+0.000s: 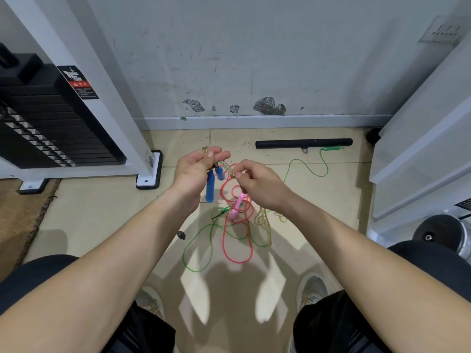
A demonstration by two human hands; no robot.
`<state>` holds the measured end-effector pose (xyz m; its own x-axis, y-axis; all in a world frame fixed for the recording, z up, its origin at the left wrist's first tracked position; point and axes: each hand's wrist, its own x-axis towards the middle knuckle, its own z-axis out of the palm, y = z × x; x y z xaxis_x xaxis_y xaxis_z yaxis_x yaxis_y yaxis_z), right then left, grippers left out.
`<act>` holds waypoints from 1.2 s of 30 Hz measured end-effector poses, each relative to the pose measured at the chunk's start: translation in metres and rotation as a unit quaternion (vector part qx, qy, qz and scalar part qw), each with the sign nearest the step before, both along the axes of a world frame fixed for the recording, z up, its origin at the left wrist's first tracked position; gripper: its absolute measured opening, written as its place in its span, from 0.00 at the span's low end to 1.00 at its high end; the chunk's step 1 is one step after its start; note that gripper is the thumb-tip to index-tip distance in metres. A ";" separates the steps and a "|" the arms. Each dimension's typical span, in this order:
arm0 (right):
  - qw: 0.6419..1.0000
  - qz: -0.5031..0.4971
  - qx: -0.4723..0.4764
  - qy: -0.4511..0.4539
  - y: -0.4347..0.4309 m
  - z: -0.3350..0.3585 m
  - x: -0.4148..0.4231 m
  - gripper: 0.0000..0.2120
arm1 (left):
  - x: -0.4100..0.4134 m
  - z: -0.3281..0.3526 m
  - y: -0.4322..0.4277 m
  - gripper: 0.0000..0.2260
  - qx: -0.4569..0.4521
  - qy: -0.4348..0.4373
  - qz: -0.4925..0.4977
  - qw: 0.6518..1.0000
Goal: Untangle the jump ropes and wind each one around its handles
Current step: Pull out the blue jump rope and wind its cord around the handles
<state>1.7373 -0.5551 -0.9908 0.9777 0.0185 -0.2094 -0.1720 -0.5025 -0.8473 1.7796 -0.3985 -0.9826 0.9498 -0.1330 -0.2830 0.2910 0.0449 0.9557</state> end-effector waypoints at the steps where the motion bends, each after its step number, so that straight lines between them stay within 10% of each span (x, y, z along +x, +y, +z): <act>1: 1.000 -0.003 0.009 -0.011 0.004 0.002 -0.001 0.08 | 0.000 -0.001 -0.001 0.09 -0.006 -0.001 0.010 1.000; 17: 0.979 0.048 -0.053 -0.190 0.039 -0.011 -0.023 0.04 | 0.001 0.005 -0.012 0.12 -0.138 0.076 0.124 0.980; 25: 0.994 -0.036 0.055 -0.085 0.027 -0.021 -0.021 0.09 | 0.013 0.018 0.005 0.12 -0.253 0.161 0.105 0.948; 36: 0.987 0.026 0.152 0.054 -0.027 0.000 0.001 0.12 | 0.010 0.033 0.028 0.13 -0.052 0.083 -0.145 0.985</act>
<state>1.7385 -0.5822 -0.9908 0.9460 0.1464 -0.2893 -0.2502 -0.2379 -0.9385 1.7900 -0.3701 -0.9500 0.8097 -0.4282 -0.4013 0.4571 0.0313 0.8889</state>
